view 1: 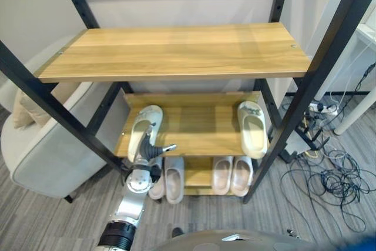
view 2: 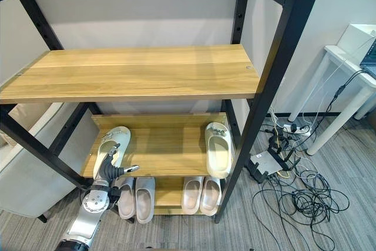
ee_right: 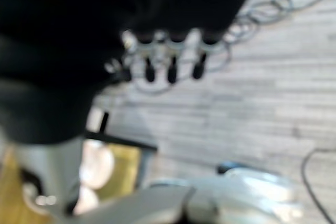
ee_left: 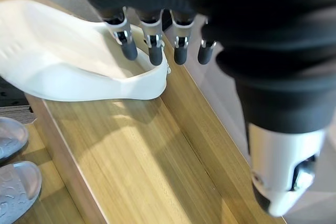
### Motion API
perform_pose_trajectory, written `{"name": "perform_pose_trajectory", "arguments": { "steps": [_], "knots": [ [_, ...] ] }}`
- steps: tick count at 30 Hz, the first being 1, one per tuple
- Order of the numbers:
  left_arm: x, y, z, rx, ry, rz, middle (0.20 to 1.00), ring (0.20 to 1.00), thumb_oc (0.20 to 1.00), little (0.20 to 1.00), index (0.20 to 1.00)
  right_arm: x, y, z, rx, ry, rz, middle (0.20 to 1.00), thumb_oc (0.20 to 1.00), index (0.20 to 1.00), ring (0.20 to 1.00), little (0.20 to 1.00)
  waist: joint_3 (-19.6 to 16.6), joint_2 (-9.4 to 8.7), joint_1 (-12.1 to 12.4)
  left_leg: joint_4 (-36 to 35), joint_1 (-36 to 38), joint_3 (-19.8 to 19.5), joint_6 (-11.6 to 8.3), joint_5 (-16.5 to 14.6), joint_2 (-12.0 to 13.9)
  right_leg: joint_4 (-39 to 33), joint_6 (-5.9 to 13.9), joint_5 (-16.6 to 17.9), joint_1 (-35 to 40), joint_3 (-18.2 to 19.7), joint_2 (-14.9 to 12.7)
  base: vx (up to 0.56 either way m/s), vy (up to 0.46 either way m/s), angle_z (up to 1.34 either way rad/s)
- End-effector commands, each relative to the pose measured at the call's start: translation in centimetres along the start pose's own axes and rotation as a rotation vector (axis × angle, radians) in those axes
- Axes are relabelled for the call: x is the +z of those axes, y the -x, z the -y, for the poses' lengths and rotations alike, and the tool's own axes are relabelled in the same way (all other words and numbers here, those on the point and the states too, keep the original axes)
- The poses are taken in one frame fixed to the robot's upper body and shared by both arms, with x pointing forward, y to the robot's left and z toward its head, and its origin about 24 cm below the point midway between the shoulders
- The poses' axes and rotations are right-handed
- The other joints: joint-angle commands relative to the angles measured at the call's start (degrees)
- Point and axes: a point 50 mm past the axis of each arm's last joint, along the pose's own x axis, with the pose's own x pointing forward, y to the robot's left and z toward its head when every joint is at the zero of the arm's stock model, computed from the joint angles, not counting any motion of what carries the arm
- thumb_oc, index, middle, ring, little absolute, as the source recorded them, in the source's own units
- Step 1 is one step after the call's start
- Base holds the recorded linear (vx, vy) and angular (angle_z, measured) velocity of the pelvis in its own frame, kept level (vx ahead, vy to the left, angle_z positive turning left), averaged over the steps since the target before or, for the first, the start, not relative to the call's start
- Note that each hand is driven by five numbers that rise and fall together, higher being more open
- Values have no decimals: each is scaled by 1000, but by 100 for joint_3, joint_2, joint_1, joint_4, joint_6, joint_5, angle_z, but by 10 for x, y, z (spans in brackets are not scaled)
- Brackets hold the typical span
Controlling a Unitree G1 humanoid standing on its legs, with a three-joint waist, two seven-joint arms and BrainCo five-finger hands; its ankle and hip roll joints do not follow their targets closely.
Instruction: Arrange the slippers neatly on the shoe rack.
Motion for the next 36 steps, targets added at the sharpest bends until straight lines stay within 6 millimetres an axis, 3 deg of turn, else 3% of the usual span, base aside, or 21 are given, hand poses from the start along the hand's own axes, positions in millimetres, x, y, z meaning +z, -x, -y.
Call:
{"name": "perform_pose_trajectory", "arguments": {
  "steps": [1, 9, 11, 13, 19, 20, 21, 23, 24, 30, 36],
  "knots": [
    [77, -30, 34, -235, -32, 300, 1000, 1000, 1000, 1000, 1000, 6, 8, -12, 86, -54, 83, 1000, 1000, 1000, 1000, 1000, 568, -3, 139, 775, 672, -217, -356, -644, 770, 14, -525, 513, -139, 756, 714, 0, 0, 0],
    [78, -28, 33, -243, -34, 314, 1000, 1000, 1000, 1000, 1000, 1, 7, -8, 54, -97, 43, 1000, 1000, 1000, 1000, 1000, 419, 42, 178, 348, 824, -227, -353, -442, 664, -344, -491, 602, 40, 686, 667, 22, 14, -3],
    [71, -24, 36, -271, -77, 303, 1000, 1000, 1000, 1000, 1000, -4, 7, -5, 39, -103, 24, 1000, 1000, 1000, 1000, 1000, 383, 53, 239, 318, 834, -286, -341, -425, 628, -459, -470, 636, 118, 608, 648, 43, 15, 0],
    [77, -31, 33, -244, -139, 314, 1000, 1000, 1000, 1000, 1000, -8, 10, -10, 49, -64, 20, 1000, 1000, 1000, 1000, 1000, 344, 64, 239, 210, 891, -308, -328, -421, 578, -622, -430, 702, 202, 587, 619, 54, 38, 9],
    [89, -47, -13, -9, -253, 360, 1000, 1000, 1000, 1000, 1000, -11, 9, -12, 54, -46, -10, 1000, 1000, 1000, 1000, 1000, 292, 20, 296, 143, 863, -423, -295, -440, 500, -770, -364, 673, 326, 485, 593, 53, 27, 17],
    [89, -47, -13, -8, -253, 360, 1000, 1000, 1000, 1000, 1000, -11, 9, -12, 54, -46, -10, 1000, 1000, 1000, 1000, 1000, 295, 18, 290, 144, 863, -427, -295, -441, 498, -771, -363, 672, 329, 481, 591, 64, 33, 5],
    [94, -52, -33, 88, -271, 368, 1000, 1000, 1000, 1000, 1000, -12, 8, -11, 46, -45, -22, 1000, 1000, 1000, 1000, 1000, 297, -10, 323, 142, 832, -474, -274, -460, 476, -811, -342, 662, 360, 442, 583, 56, 35, 4],
    [95, -54, -39, 115, -277, 372, 1000, 1000, 1000, 1000, 1000, -13, 7, -11, 45, -46, -28, 1000, 1000, 1000, 1000, 1000, 308, -27, 324, 141, 816, -507, -259, -469, 456, -828, -330, 661, 375, 417, 573, 49, 44, 12],
    [99, -55, -55, 185, -308, 391, 1000, 1000, 1000, 1000, 1000, -14, 7, -10, 35, -46, -34, 1000, 1000, 1000, 1000, 1000, 317, -50, 351, 93, 797, -550, -222, -495, 420, -856, -301, 662, 358, 415, 562, 31, 43, 11],
    [100, -54, -85, 277, -409, 408, 1000, 1000, 1000, 1000, 1000, -15, 6, -11, 18, -46, -50, 1000, 1000, 1000, 1000, 1000, 323, -96, 386, 48, 724, -593, -146, -553, 335, -960, -237, 685, 345, 390, 515, 38, 64, 5],
    [113, -61, -104, 338, -476, 429, 1000, 1000, 1000, 1000, 1000, 4, -3, -12, 5, -49, -17, 1000, 1000, 1000, 1000, 1000, 498, -115, 408, 34, 404, -652, -65, -552, 269, -1002, -145, 735, 70, 369, 454, -44, 77, 3]
  ]
}}
